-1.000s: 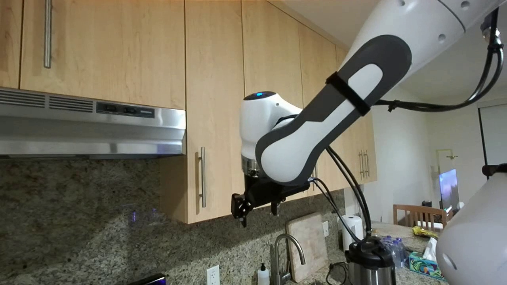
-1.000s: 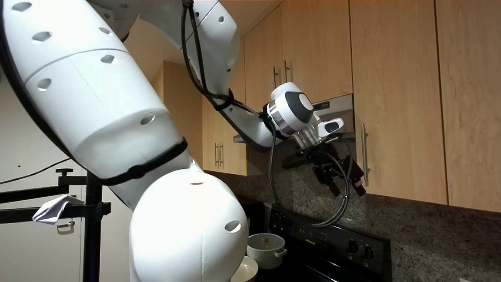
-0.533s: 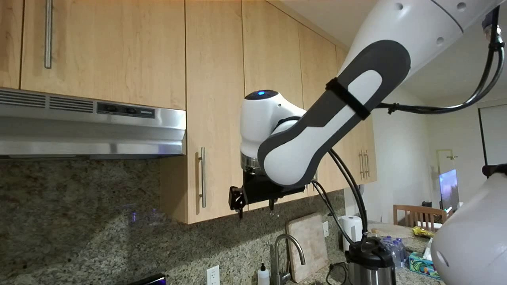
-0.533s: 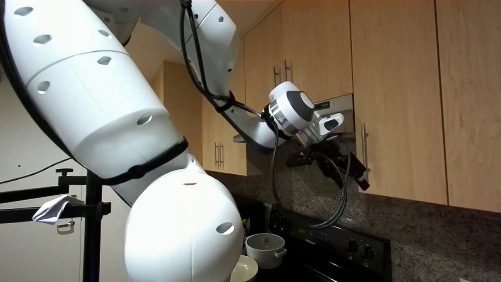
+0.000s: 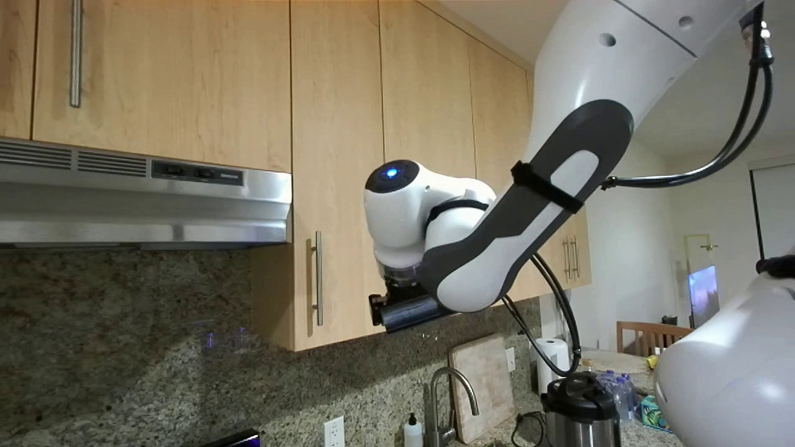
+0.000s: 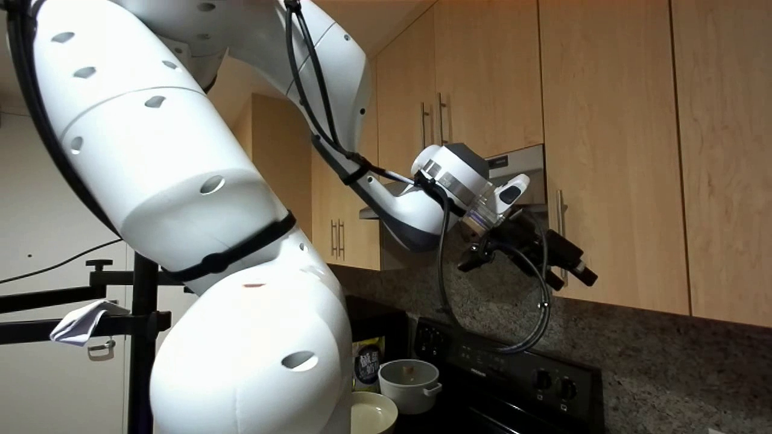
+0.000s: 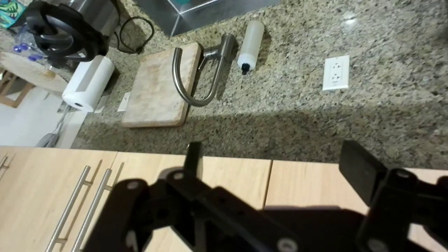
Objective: Open the drawer
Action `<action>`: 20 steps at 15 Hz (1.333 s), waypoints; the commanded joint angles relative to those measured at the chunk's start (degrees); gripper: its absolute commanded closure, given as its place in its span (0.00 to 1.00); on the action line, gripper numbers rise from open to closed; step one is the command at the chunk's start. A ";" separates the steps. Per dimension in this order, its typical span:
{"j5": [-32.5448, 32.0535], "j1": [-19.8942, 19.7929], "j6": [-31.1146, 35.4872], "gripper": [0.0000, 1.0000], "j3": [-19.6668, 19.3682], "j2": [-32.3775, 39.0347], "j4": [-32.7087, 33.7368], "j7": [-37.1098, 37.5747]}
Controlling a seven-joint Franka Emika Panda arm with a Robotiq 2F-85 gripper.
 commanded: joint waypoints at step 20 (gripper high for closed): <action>-30.25 1.77 -16.35 0.00 10.13 26.82 25.06 26.88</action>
